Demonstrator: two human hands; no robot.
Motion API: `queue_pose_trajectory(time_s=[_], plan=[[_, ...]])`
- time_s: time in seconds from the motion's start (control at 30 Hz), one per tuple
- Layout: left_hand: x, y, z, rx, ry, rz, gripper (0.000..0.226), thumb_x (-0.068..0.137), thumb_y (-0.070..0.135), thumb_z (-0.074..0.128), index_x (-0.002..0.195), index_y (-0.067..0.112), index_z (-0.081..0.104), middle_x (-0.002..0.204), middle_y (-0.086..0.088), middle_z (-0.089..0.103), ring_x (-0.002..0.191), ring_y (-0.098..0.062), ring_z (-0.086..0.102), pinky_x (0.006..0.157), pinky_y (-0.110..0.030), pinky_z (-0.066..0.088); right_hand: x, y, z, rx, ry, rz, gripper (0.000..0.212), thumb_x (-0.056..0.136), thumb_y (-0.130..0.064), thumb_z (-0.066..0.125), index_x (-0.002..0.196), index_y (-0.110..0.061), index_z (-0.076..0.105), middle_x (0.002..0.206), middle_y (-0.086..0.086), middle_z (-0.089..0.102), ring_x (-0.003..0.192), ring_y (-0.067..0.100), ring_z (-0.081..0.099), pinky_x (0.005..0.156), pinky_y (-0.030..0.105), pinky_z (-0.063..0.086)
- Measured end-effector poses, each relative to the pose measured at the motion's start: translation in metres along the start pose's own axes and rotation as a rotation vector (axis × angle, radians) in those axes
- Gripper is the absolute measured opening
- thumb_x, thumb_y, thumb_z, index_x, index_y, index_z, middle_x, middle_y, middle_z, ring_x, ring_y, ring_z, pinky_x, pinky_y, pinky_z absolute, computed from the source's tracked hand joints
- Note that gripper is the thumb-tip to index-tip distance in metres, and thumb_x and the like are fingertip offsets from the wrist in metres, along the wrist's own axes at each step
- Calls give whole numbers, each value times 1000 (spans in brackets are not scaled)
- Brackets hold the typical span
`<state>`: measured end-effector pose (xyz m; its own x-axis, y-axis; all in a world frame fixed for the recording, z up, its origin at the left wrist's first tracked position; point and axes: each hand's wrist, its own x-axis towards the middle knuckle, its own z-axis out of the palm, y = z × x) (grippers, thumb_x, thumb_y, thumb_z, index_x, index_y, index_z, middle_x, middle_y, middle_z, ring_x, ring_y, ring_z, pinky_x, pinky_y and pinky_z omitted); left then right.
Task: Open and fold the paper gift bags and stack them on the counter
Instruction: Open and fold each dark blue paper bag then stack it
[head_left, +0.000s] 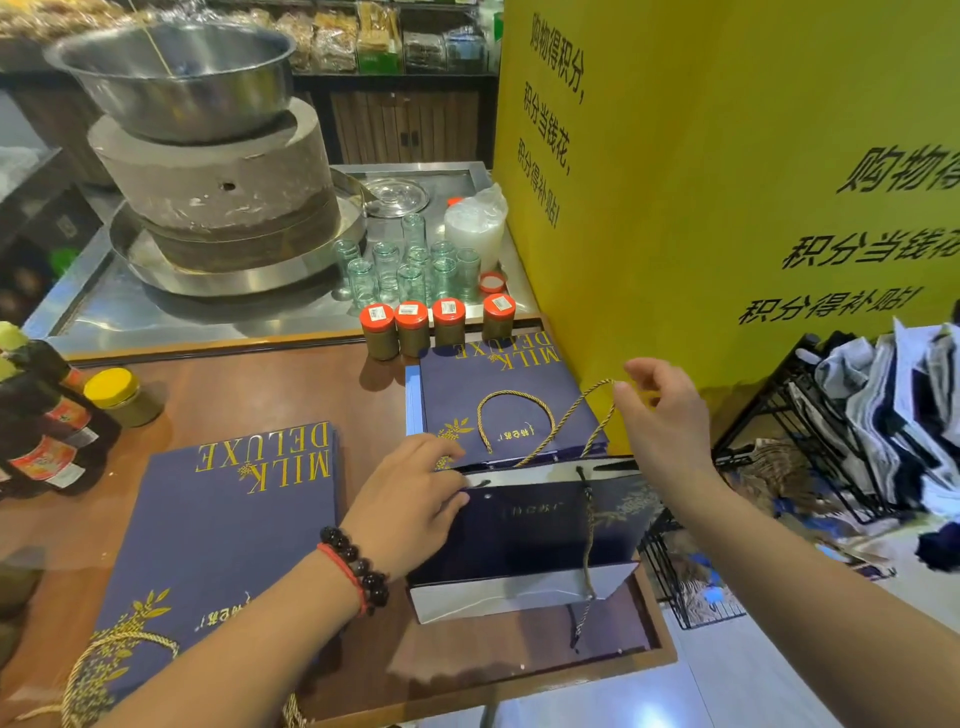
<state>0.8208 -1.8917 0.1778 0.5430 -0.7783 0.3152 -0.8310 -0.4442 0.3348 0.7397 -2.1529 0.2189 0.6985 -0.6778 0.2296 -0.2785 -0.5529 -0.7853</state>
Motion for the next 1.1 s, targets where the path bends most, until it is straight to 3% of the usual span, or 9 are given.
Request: queue_pose_trajectory(time_s=[0.07,0.17,0.3,0.43,0.53,0.6,0.77,0.87,1.1], plan=[[0,0,1,-2,-7,11,11,77,17,74,87,16,75,108,-2,62,103,-20,50,86,-35,49,-23,-2,-8,-3,45,-137,10,87,-7,66,95,-14,64,82,1,55,73,14,49,65,22,33],[2,1,2,18,-47,42,23,75,14,76,98,16,74,110,-3,62,102,-25,57,83,-36,51,-64,12,-10,-74,-50,-199,13,86,-11,70,83,-20,61,59,-4,54,57,15,49,54,26,38],[7,6,1,25,-77,61,26,72,13,79,97,17,73,109,-3,63,97,-27,62,77,-38,54,-96,38,3,-79,-120,91,15,84,-27,71,91,-30,57,54,-6,53,55,10,51,57,30,41],[9,8,4,22,-71,48,22,72,11,80,92,15,73,106,0,65,94,-26,63,72,-37,56,-101,56,24,-183,-313,324,19,90,-28,59,73,-20,55,64,-2,56,67,19,54,60,34,41],[9,7,2,22,-32,-10,17,75,11,75,90,17,71,100,6,63,88,-22,62,64,-34,54,-111,83,36,-259,-397,417,19,93,-31,59,85,-14,62,74,6,62,72,24,60,65,36,50],[9,4,0,38,0,-29,16,74,11,74,88,18,70,97,8,62,84,-22,60,61,-32,51,-122,105,34,-280,-378,460,23,94,-28,59,86,-8,65,76,11,64,72,25,60,66,37,49],[6,-8,-4,49,33,-67,17,71,6,76,86,13,71,98,3,64,85,-24,59,63,-33,52,-144,147,12,-377,-382,596,31,93,-20,55,62,-22,58,64,1,61,64,20,59,58,30,46],[3,-13,-4,46,36,-85,17,72,4,74,86,11,71,97,1,64,84,-27,60,64,-36,54,-150,159,4,-389,-382,700,28,92,-18,52,67,-16,64,64,3,66,60,17,64,54,29,51],[-2,-15,-7,75,78,-109,15,72,3,73,86,10,72,95,-1,65,85,-28,60,64,-34,50,-159,176,-9,-337,-268,904,27,91,-22,55,71,-6,65,61,9,66,49,18,63,52,24,46]])
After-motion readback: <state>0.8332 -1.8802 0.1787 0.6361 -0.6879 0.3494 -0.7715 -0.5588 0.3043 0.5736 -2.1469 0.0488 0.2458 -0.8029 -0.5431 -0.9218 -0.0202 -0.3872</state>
